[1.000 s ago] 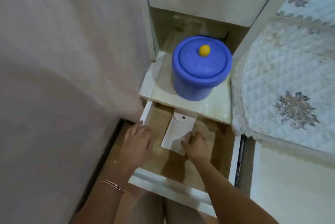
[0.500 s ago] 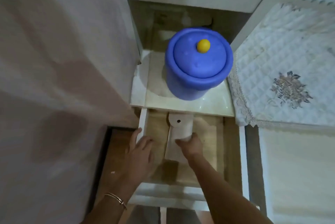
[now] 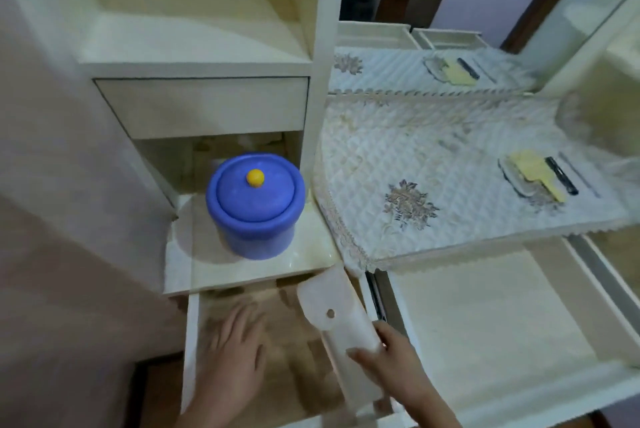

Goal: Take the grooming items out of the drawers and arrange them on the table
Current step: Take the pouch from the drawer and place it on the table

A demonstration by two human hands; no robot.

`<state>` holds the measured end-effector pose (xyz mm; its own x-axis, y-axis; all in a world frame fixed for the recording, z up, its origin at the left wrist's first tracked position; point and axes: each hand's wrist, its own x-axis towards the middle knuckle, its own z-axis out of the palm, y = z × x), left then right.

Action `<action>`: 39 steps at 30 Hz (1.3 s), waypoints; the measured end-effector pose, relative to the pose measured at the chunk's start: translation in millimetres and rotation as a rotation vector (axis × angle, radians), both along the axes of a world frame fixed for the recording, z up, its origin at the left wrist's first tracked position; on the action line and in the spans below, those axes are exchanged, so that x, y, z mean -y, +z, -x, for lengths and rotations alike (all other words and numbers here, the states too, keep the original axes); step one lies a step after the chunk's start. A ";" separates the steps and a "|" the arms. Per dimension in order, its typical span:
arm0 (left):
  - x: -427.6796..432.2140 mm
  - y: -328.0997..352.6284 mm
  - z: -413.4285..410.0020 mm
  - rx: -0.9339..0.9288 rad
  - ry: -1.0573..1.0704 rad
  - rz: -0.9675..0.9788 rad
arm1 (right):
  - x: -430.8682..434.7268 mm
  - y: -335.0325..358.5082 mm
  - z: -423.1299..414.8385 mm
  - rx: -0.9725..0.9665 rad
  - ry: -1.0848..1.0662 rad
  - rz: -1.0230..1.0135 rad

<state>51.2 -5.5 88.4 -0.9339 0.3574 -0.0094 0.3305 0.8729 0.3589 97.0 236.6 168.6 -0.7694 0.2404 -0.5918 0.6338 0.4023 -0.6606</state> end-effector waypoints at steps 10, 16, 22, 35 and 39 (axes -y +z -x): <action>-95.7 13.4 62.9 0.000 -0.104 0.115 | -101.3 23.7 131.3 -0.298 -0.274 -0.030; -99.8 18.2 62.6 0.049 -0.060 0.154 | -120.1 5.5 202.8 -0.378 -0.129 -0.167; -93.5 27.6 60.2 0.074 -0.022 0.261 | -106.9 -20.1 185.3 -0.388 0.191 -0.499; -87.3 30.2 53.0 0.145 -0.004 0.264 | -118.6 -35.8 180.5 -0.352 0.171 -0.553; -80.4 34.1 54.1 0.113 -0.049 0.260 | -118.6 -31.8 182.9 -0.313 0.188 -0.562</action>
<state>-3.0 74.9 122.5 -0.9034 0.3740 -0.2096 0.3453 0.9245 0.1616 -85.9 355.2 136.8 -0.9434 0.2917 -0.1575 0.3315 0.8239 -0.4597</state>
